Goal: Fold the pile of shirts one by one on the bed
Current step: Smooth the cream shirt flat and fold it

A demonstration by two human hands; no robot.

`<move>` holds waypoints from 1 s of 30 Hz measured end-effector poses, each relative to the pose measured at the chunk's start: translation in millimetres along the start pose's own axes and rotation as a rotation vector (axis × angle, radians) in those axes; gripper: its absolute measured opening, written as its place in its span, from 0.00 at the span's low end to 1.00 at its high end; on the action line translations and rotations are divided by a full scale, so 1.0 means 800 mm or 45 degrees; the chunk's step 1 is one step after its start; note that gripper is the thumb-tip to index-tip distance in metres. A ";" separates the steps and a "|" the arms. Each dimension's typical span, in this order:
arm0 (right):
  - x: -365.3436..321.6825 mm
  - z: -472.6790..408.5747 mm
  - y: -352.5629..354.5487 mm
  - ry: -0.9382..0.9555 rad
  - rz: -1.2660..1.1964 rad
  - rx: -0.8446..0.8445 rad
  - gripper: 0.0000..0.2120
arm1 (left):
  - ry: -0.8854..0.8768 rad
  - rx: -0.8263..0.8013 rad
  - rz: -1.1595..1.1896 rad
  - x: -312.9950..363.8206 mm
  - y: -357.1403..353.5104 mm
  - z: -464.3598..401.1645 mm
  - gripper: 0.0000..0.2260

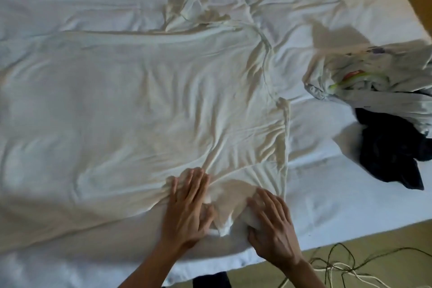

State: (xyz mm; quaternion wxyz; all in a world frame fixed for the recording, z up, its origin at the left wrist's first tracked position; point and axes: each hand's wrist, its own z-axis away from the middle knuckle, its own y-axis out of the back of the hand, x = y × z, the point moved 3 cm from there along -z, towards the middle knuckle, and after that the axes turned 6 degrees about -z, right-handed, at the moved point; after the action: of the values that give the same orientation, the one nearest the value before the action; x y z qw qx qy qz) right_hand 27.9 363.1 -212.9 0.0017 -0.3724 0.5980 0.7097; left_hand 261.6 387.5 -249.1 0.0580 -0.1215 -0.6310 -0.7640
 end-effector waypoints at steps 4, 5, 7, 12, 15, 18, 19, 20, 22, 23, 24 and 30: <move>-0.004 0.006 -0.006 -0.031 -0.073 0.170 0.20 | -0.019 0.017 -0.092 0.003 -0.002 0.000 0.35; -0.003 0.005 -0.002 -0.056 -0.094 0.205 0.19 | -0.019 0.013 -0.102 0.003 -0.003 0.000 0.35; 0.000 0.006 0.010 -0.081 -0.122 0.289 0.16 | -0.012 0.014 -0.109 0.002 -0.008 -0.001 0.34; 0.001 0.017 0.035 -0.158 0.004 0.134 0.10 | -0.030 0.062 -0.118 0.002 -0.013 0.000 0.31; 0.011 0.005 0.053 -0.172 -0.107 0.013 0.12 | -0.032 0.124 -0.110 0.008 -0.008 -0.004 0.31; 0.038 -0.061 0.074 -0.357 -0.180 0.215 0.18 | -0.076 0.160 0.017 0.035 -0.003 -0.018 0.28; 0.055 -0.090 0.077 -0.512 -0.196 0.317 0.20 | -0.114 0.132 0.054 0.047 -0.004 -0.022 0.27; 0.073 -0.119 0.078 -0.702 -0.228 0.399 0.22 | -0.139 0.096 0.074 0.057 -0.007 -0.024 0.28; 0.109 -0.172 0.076 -1.096 -0.333 0.402 0.24 | -0.123 0.036 0.074 0.066 -0.012 -0.025 0.28; 0.124 -0.193 0.074 -1.232 -0.363 0.348 0.24 | -0.104 0.020 0.065 0.067 -0.013 -0.025 0.28; 0.135 -0.211 0.075 -1.289 -0.367 0.307 0.23 | -0.091 0.017 0.055 0.067 -0.012 -0.024 0.28; 0.159 -0.228 0.084 -1.272 -0.242 0.408 0.07 | -0.093 0.007 0.013 0.068 -0.014 -0.022 0.29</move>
State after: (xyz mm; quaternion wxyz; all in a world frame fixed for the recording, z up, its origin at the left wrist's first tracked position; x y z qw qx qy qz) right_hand 2.2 132.6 -224.9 0.4073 -0.0366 0.5889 0.6971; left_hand 204.8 376.1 -249.2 0.0393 -0.1523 -0.6341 -0.7571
